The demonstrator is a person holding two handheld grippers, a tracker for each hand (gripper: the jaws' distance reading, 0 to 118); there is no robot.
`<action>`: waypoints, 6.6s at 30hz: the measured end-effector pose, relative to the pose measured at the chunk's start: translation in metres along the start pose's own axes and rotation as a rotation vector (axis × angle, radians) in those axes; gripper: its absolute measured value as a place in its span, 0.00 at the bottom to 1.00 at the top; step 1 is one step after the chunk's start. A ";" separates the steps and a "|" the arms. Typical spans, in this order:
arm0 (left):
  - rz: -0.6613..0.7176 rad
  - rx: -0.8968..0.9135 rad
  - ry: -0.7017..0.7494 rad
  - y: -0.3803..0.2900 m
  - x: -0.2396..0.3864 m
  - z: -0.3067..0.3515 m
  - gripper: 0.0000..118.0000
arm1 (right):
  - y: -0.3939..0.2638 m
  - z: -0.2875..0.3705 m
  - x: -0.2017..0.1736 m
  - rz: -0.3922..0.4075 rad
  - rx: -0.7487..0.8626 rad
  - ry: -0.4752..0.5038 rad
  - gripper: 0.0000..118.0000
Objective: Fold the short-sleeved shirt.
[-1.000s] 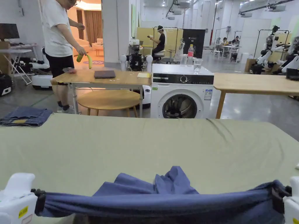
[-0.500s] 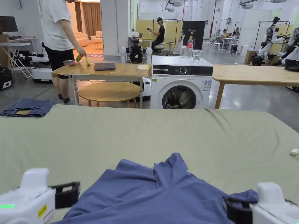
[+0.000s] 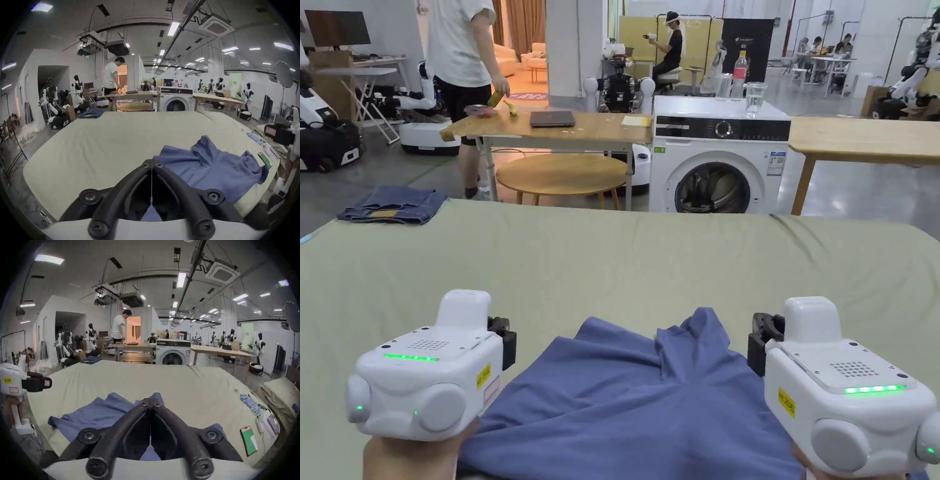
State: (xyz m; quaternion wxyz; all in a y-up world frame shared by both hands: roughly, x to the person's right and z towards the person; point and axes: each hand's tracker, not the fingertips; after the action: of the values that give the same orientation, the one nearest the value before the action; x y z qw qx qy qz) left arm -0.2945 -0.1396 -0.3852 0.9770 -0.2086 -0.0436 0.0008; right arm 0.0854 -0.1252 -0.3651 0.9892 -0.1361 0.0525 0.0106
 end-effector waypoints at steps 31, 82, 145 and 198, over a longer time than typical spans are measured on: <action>0.067 -0.375 -0.109 -0.090 -0.062 -0.039 0.02 | -0.076 -0.248 0.105 0.053 -0.516 -0.003 1.00; -0.091 0.322 0.196 0.406 -0.006 -0.052 0.00 | 0.400 -0.089 0.106 0.052 0.438 -0.119 0.03; -0.036 -0.268 -0.106 -0.097 -0.030 0.048 0.98 | -0.081 0.071 0.054 -0.008 -0.140 -0.069 0.00; 0.276 -0.720 -0.122 -0.012 -0.024 -0.181 0.02 | -0.095 -0.123 0.138 -0.041 -0.440 -0.183 0.07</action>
State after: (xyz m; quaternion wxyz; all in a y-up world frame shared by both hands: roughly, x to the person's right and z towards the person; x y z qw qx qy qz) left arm -0.3028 -0.2246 -0.5466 0.8276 -0.5417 -0.0707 0.1293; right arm 0.2139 -0.2486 -0.4719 0.9363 -0.3481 -0.0437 0.0138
